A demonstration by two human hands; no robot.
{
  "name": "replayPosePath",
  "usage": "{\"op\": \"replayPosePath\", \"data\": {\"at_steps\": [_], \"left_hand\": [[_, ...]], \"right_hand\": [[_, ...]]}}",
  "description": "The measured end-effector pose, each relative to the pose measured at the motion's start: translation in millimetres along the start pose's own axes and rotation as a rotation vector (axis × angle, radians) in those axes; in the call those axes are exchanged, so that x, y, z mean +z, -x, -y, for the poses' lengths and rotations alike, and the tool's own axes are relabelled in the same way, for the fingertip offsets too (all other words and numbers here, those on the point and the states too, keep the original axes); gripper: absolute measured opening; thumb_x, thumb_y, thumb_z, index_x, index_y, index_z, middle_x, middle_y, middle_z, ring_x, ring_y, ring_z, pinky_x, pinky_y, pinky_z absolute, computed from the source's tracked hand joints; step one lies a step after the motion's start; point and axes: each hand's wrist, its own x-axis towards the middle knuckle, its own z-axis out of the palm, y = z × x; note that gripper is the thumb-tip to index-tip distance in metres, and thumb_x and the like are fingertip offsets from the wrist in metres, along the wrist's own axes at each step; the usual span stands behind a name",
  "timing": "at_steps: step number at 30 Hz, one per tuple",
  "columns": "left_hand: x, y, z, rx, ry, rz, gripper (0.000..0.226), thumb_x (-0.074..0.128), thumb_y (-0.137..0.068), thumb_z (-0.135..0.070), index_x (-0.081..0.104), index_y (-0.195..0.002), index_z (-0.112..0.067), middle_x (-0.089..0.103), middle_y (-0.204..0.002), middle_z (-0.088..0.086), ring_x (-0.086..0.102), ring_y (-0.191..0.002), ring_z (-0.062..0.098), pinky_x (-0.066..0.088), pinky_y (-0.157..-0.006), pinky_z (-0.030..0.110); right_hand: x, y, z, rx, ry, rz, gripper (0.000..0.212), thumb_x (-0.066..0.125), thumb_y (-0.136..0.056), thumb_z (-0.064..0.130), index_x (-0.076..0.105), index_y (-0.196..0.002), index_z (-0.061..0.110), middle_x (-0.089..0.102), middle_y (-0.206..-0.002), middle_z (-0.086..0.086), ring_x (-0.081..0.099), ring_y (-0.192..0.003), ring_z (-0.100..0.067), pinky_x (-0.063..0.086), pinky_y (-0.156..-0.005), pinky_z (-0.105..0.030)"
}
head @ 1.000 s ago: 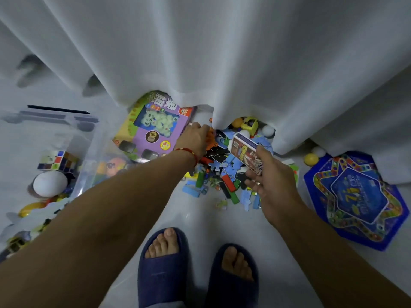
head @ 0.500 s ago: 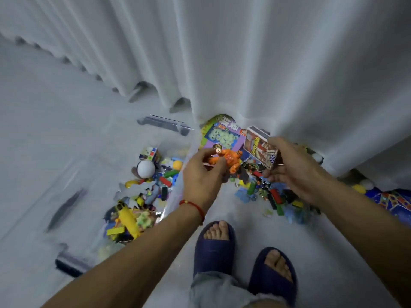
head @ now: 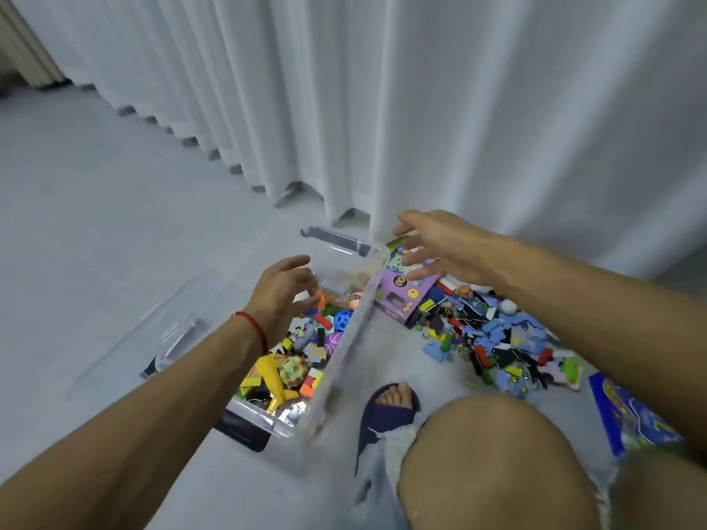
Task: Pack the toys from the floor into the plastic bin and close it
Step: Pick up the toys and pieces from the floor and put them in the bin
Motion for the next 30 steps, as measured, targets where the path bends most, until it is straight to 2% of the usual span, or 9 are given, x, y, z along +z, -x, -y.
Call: {"op": "replayPosePath", "data": {"at_steps": [3, 6, 10, 15, 18, 21, 24, 27, 30], "left_hand": [[24, 17, 1, 0.069, -0.114, 0.068, 0.035, 0.057, -0.086, 0.006, 0.066, -0.117, -0.009, 0.062, -0.111, 0.013, 0.064, -0.099, 0.029, 0.059, -0.079, 0.04], [64, 37, 7, 0.106, -0.207, 0.217, 0.034, 0.055, -0.086, 0.01, 0.066, -0.114, -0.004, 0.063, -0.109, 0.013, 0.062, -0.09, 0.026, 0.057, -0.081, 0.044], [124, 44, 24, 0.094, -0.346, 0.405, 0.031, 0.058, -0.084, 0.009, 0.068, -0.11, -0.005, 0.066, -0.114, 0.015, 0.065, -0.097, 0.029, 0.057, -0.087, 0.052], [200, 22, 68, 0.058, -0.555, 0.563, 0.03, 0.057, -0.088, 0.002, 0.067, -0.111, -0.014, 0.067, -0.113, 0.009, 0.065, -0.102, 0.025, 0.058, -0.085, 0.042], [238, -4, 106, 0.076, -0.72, 0.644, 0.032, 0.056, -0.091, 0.0, 0.063, -0.119, -0.016, 0.063, -0.121, 0.004, 0.061, -0.106, 0.02, 0.054, -0.085, 0.035], [270, -40, 144, 0.153, -0.895, 0.701, 0.037, 0.058, -0.09, -0.004, 0.061, -0.124, -0.018, 0.06, -0.128, 0.002, 0.057, -0.114, 0.02, 0.051, -0.095, 0.038], [300, -79, 177, 0.288, -1.09, 0.737, 0.045, 0.061, -0.088, -0.012, 0.058, -0.131, -0.021, 0.058, -0.135, 0.003, 0.055, -0.121, 0.02, 0.049, -0.099, 0.037], [329, -122, 199, 0.467, -1.182, 0.705, 0.049, 0.06, -0.08, -0.014, 0.059, -0.129, -0.019, 0.06, -0.13, 0.008, 0.06, -0.113, 0.029, 0.051, -0.094, 0.041], [355, -169, 213, 0.862, -1.371, 0.603, 0.05, 0.059, -0.071, -0.007, 0.062, -0.12, -0.014, 0.06, -0.12, 0.015, 0.056, -0.106, 0.042, 0.05, -0.085, 0.05]], "right_hand": [[-52, 30, -26, 0.013, 0.075, -0.118, 0.044, 0.043, -0.103, 0.046, 0.063, -0.119, 0.011, 0.059, -0.12, -0.011, 0.065, -0.105, -0.028, 0.06, -0.084, -0.041], [-110, 62, -56, 0.07, 0.133, -0.275, 0.043, 0.042, -0.103, 0.045, 0.064, -0.117, 0.011, 0.062, -0.117, -0.012, 0.067, -0.101, -0.028, 0.058, -0.086, -0.042], [-172, 92, -114, 0.146, 0.186, -0.477, 0.032, 0.05, -0.1, 0.035, 0.064, -0.114, 0.009, 0.065, -0.114, -0.014, 0.065, -0.1, -0.032, 0.056, -0.083, -0.043], [-219, 108, -207, 0.326, 0.179, -0.561, 0.021, 0.056, -0.099, 0.019, 0.066, -0.11, 0.004, 0.067, -0.106, -0.02, 0.065, -0.095, -0.036, 0.055, -0.082, -0.047], [-226, 91, -278, 0.412, 0.197, -0.635, 0.022, 0.055, -0.097, 0.025, 0.068, -0.097, 0.008, 0.069, -0.099, -0.018, 0.065, -0.086, -0.031, 0.055, -0.078, -0.045], [-215, 67, -346, 0.507, 0.249, -0.614, 0.018, 0.053, -0.098, 0.023, 0.062, -0.109, 0.012, 0.066, -0.109, -0.014, 0.061, -0.088, -0.023, 0.05, -0.082, -0.039], [-213, 32, -402, 0.516, 0.334, -0.562, 0.044, 0.059, -0.096, 0.017, 0.052, -0.139, 0.013, 0.057, -0.136, -0.016, 0.056, -0.12, -0.031, 0.045, -0.1, -0.042], [-229, -11, -432, 0.429, 0.419, -0.621, 0.053, 0.066, -0.092, 0.017, 0.049, -0.142, 0.01, 0.053, -0.139, -0.015, 0.051, -0.126, -0.032, 0.041, -0.105, -0.042], [-247, -58, -455, 0.295, 0.507, -0.698, 0.054, 0.071, -0.088, 0.02, 0.051, -0.137, 0.007, 0.049, -0.138, -0.018, 0.048, -0.127, -0.038, 0.042, -0.107, -0.05]]}}
